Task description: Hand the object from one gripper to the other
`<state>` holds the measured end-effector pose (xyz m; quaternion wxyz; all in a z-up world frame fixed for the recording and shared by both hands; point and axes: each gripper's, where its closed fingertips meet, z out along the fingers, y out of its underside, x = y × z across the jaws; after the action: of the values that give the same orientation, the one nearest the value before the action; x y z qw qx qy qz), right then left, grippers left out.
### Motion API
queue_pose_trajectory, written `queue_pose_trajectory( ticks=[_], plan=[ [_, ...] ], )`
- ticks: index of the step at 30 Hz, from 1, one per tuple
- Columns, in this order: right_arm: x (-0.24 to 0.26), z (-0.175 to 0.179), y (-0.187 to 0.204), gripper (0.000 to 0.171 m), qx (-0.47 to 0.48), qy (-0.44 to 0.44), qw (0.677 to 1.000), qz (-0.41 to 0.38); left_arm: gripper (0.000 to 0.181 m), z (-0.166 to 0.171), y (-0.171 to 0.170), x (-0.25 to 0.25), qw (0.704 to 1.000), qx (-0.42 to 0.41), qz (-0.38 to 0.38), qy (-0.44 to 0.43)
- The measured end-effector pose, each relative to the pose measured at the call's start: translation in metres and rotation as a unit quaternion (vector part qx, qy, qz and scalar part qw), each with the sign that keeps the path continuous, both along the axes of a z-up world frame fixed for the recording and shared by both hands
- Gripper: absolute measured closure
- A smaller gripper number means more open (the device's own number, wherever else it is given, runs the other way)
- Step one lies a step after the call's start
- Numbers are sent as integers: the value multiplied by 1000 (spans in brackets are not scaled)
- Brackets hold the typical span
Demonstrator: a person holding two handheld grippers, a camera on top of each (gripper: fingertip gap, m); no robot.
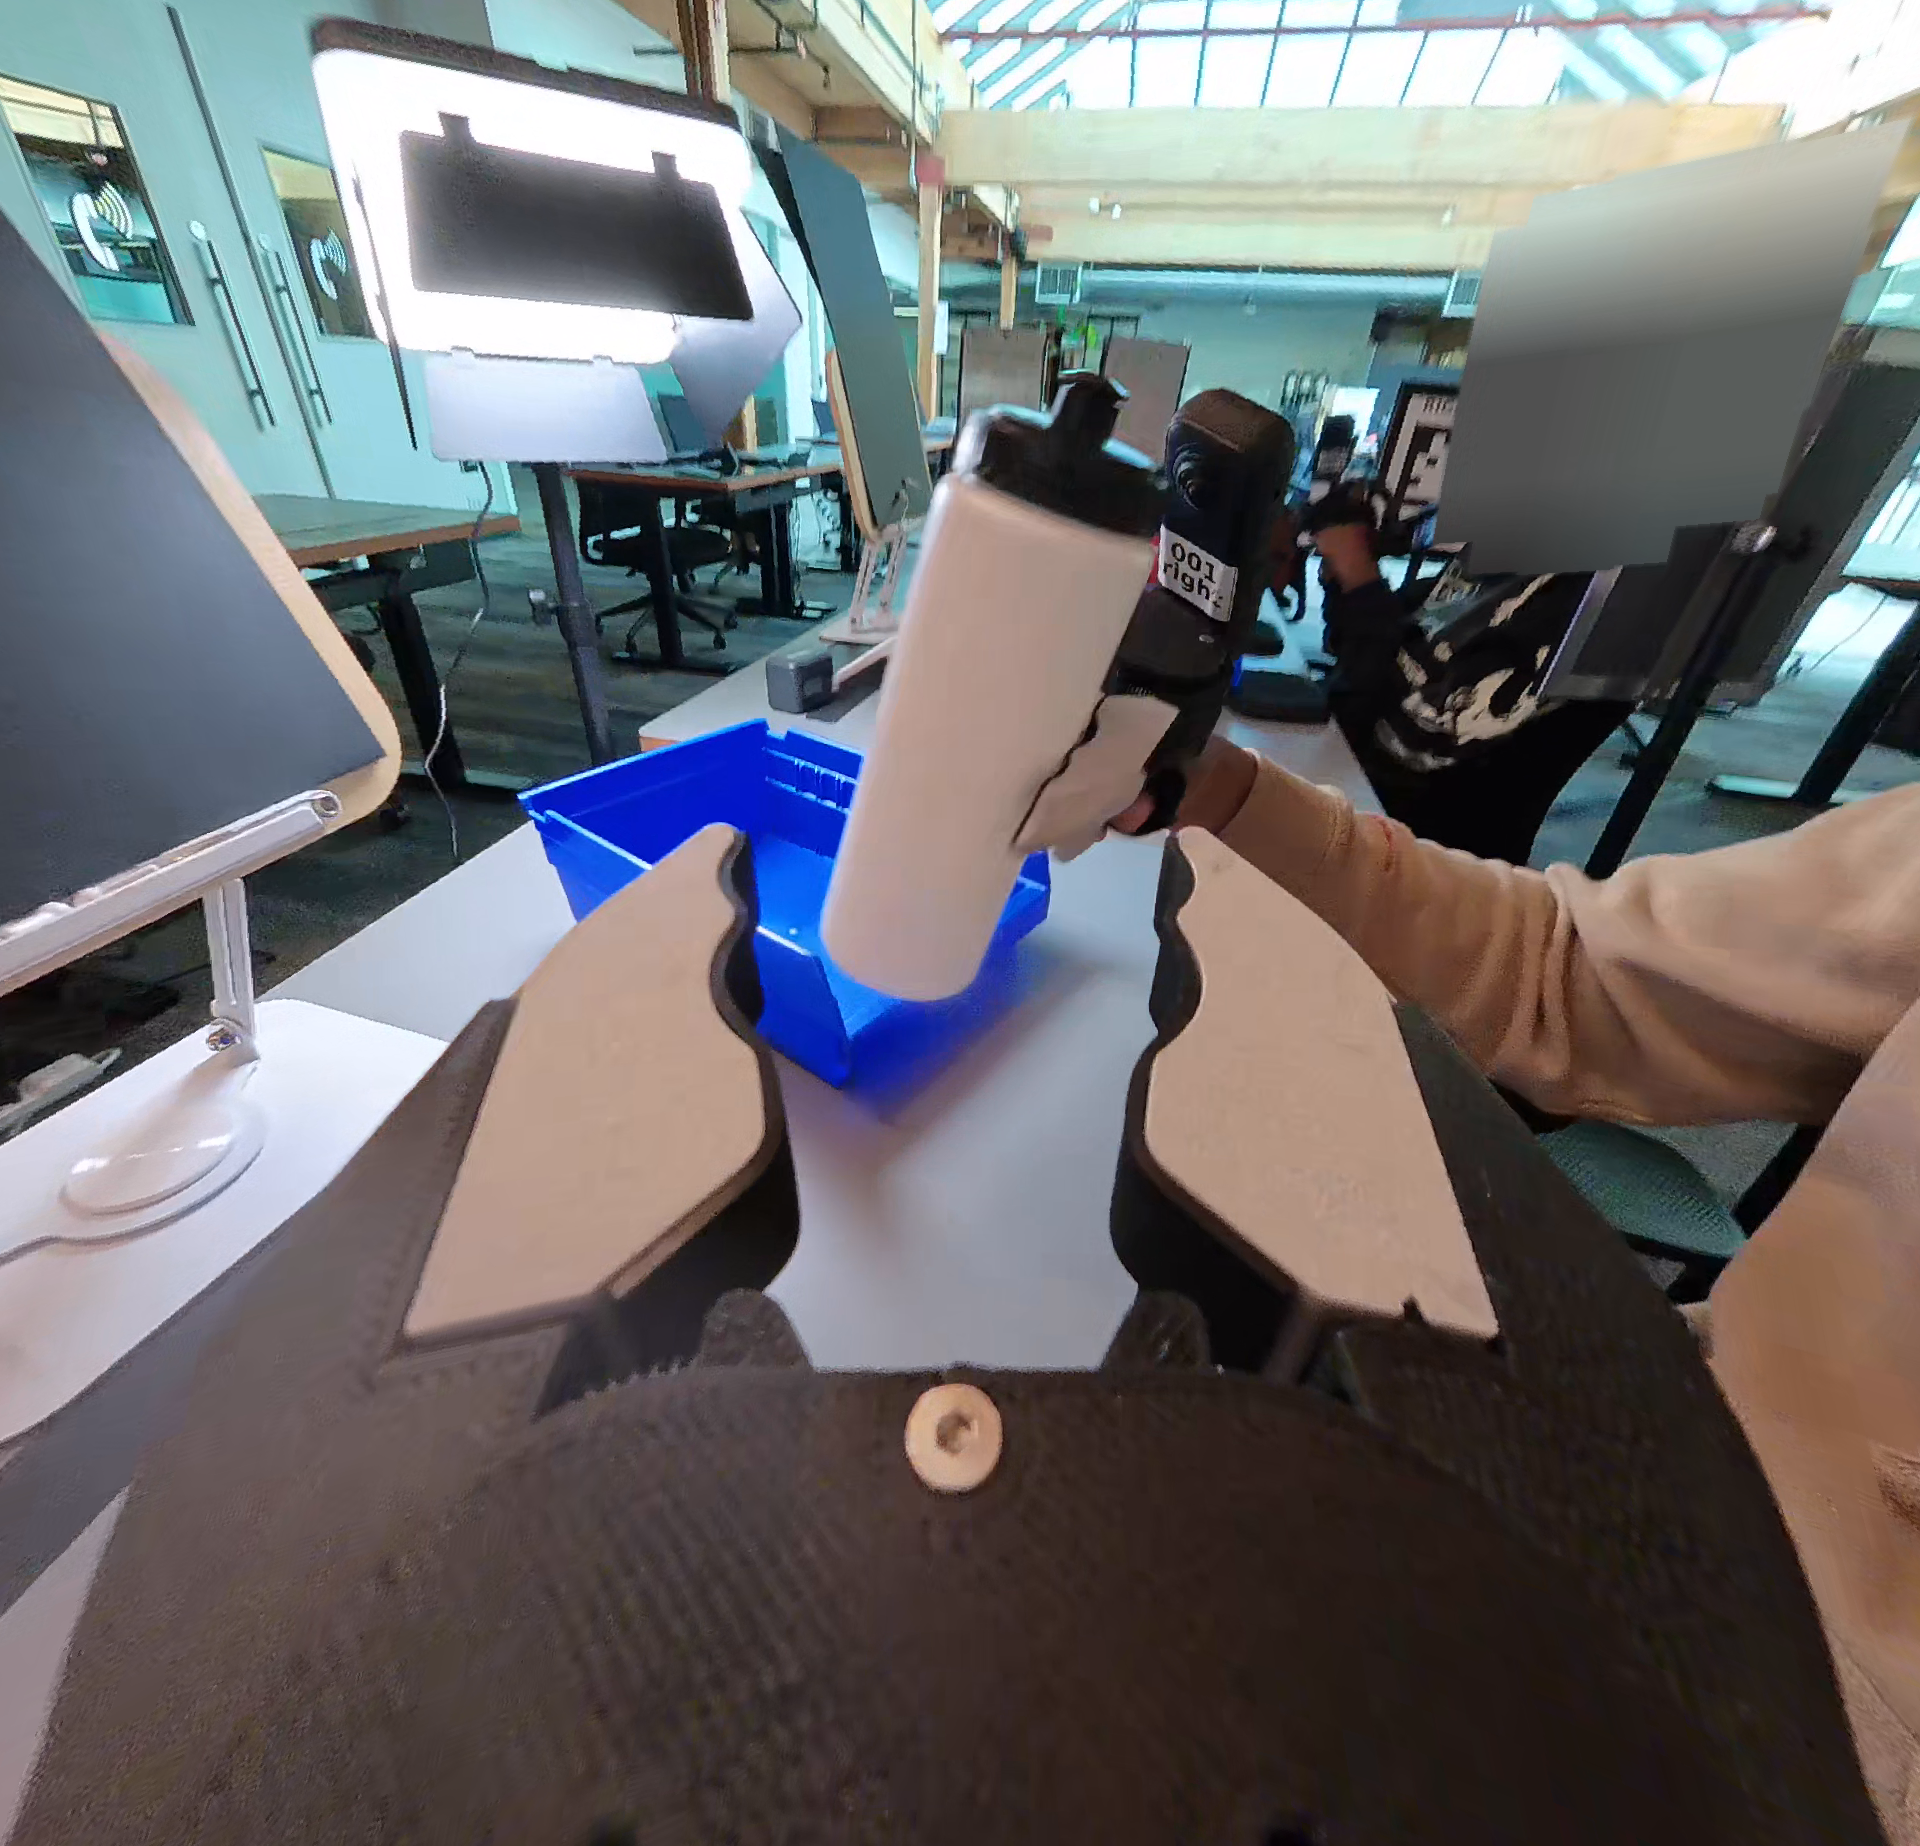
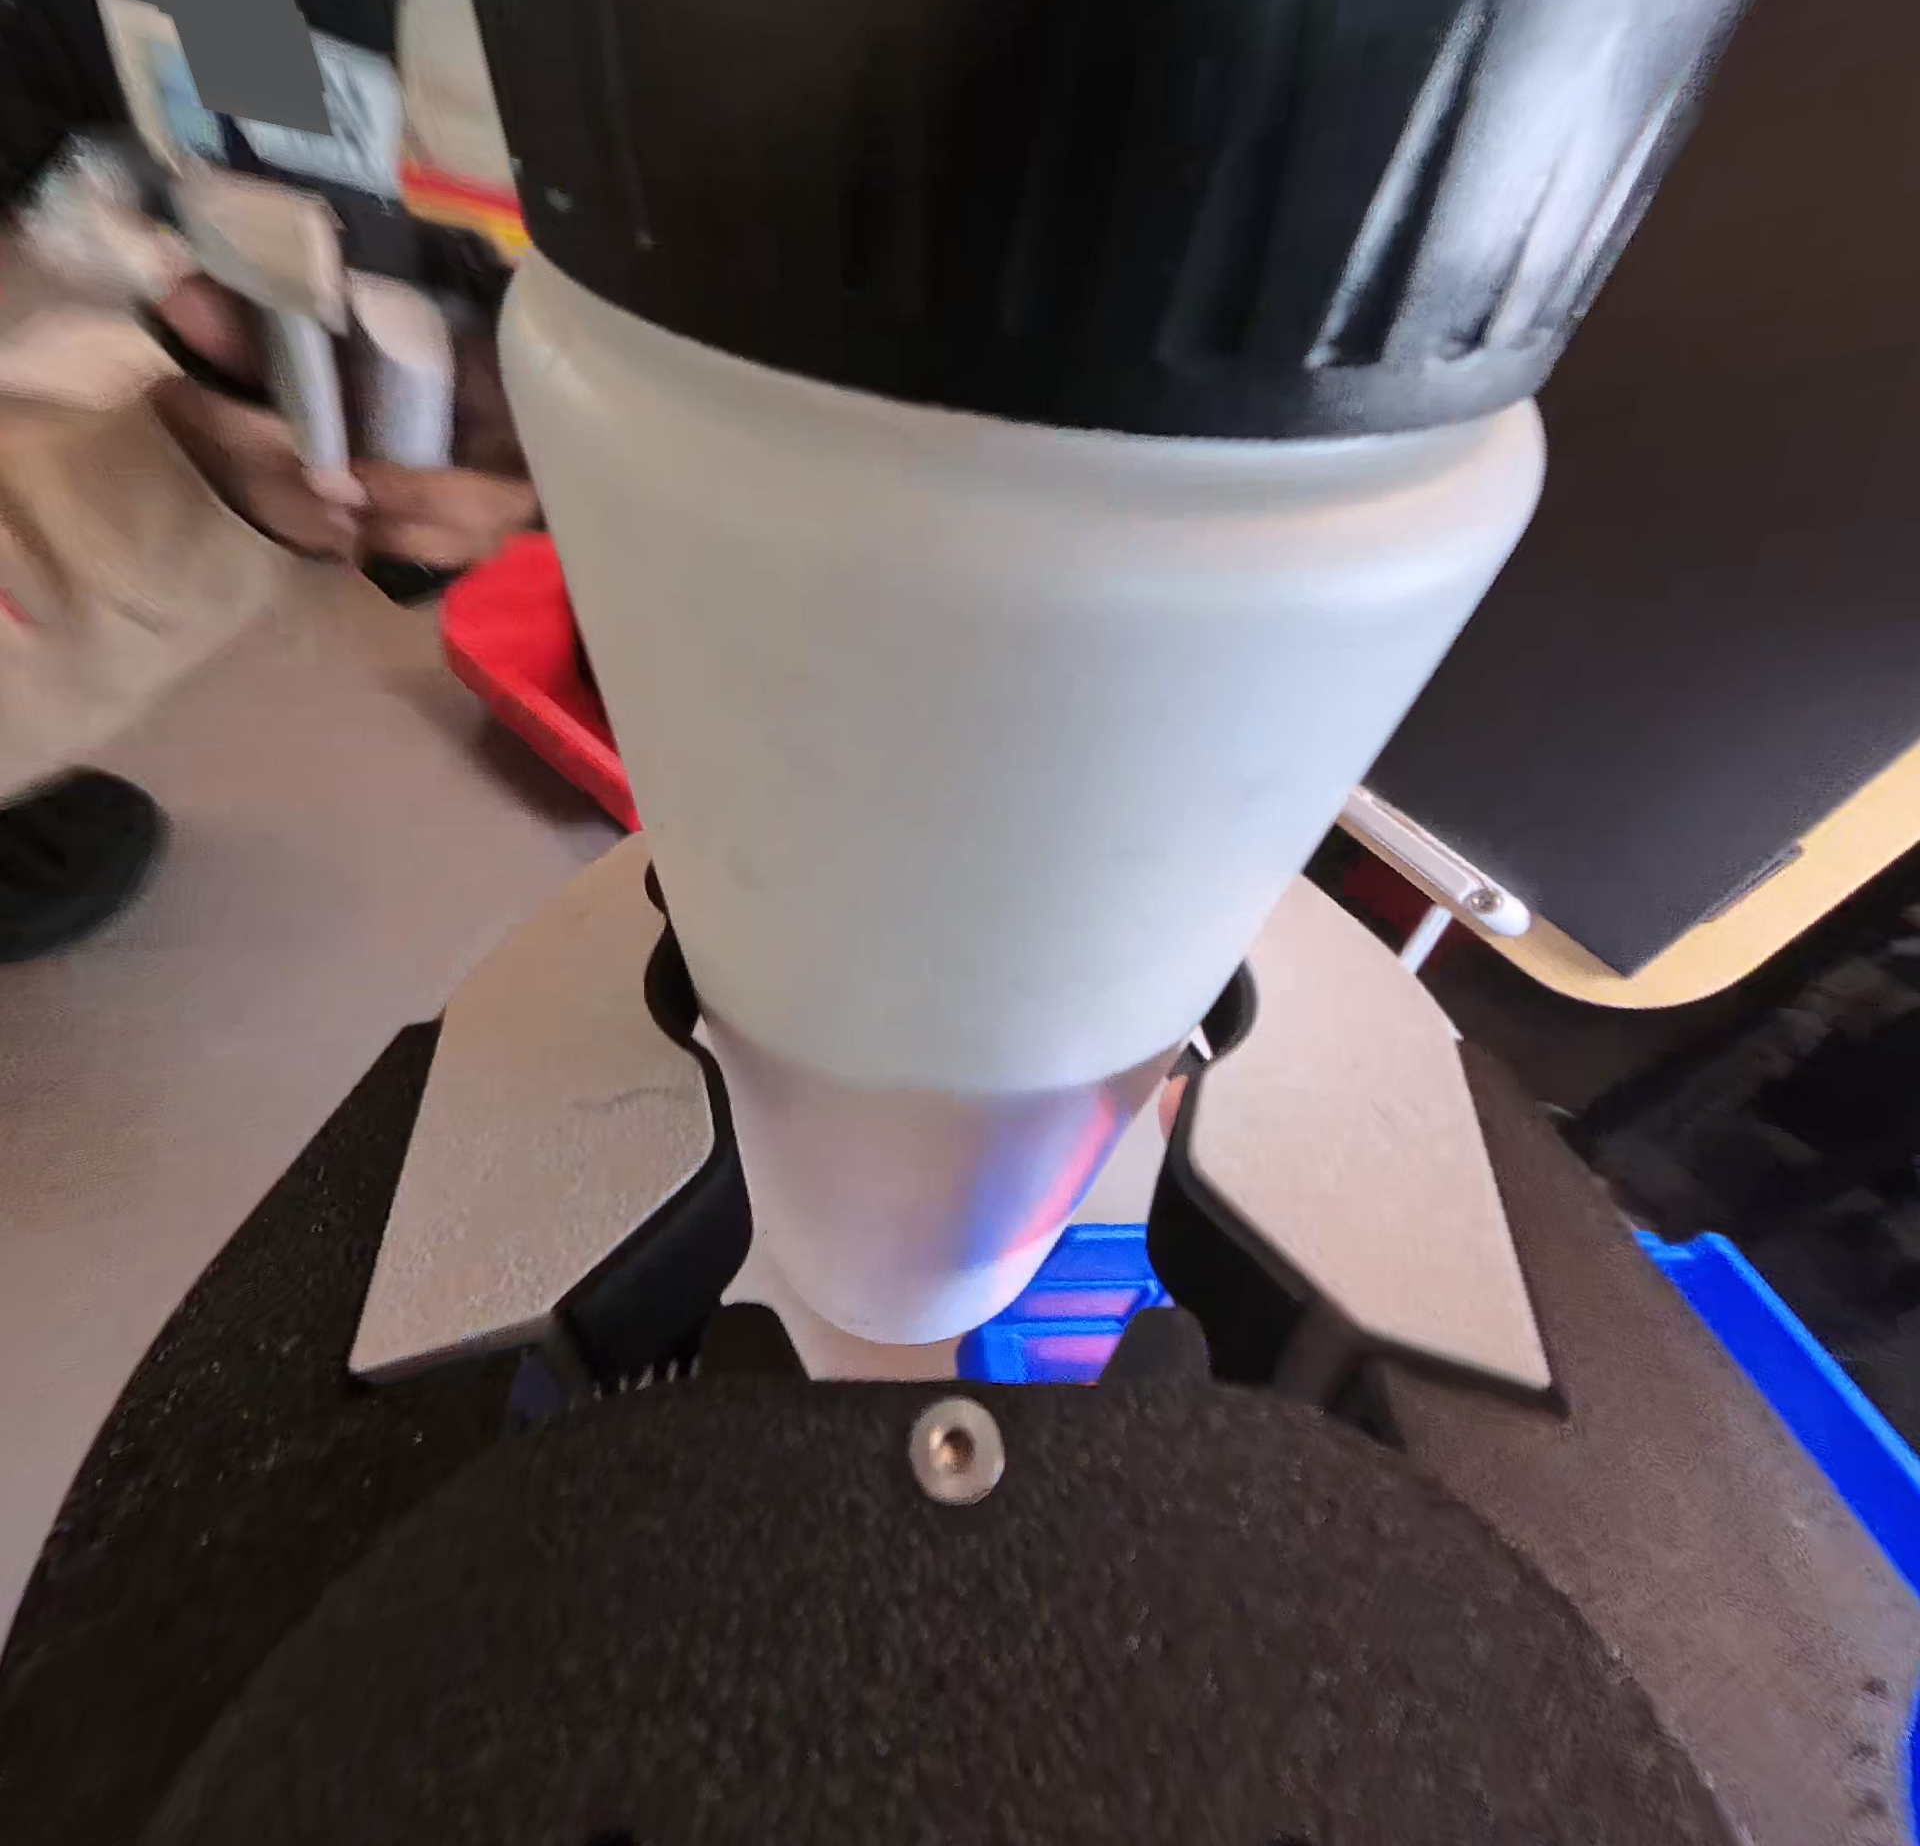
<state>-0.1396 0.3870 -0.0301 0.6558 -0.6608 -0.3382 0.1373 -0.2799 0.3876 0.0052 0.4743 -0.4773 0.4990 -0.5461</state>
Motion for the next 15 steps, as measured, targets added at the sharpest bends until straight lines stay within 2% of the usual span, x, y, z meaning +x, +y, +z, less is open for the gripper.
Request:
queue_pose_trajectory(
  ticks=[3,6,9,10,13,15],
  plan=[
    [-19,-32,24,73,18,-133,988,-76,104,-9,-12,15,998,41,15,40],
    [-24,-53,38,74,57,-269,950,-150,104,-15,-20,21,991,99,45,84],
    [-18,-58,47,74,103,-366,899,-215,123,-20,-20,21,981,132,76,120],
    [-16,-59,49,74,110,-381,890,-227,130,-23,-18,21,976,147,88,132],
    [-16,-59,51,74,126,-394,878,-241,134,-37,-14,26,967,164,101,164],
    [-19,-59,51,73,140,-414,866,-244,145,-42,-14,31,966,168,99,168]
  ],
)
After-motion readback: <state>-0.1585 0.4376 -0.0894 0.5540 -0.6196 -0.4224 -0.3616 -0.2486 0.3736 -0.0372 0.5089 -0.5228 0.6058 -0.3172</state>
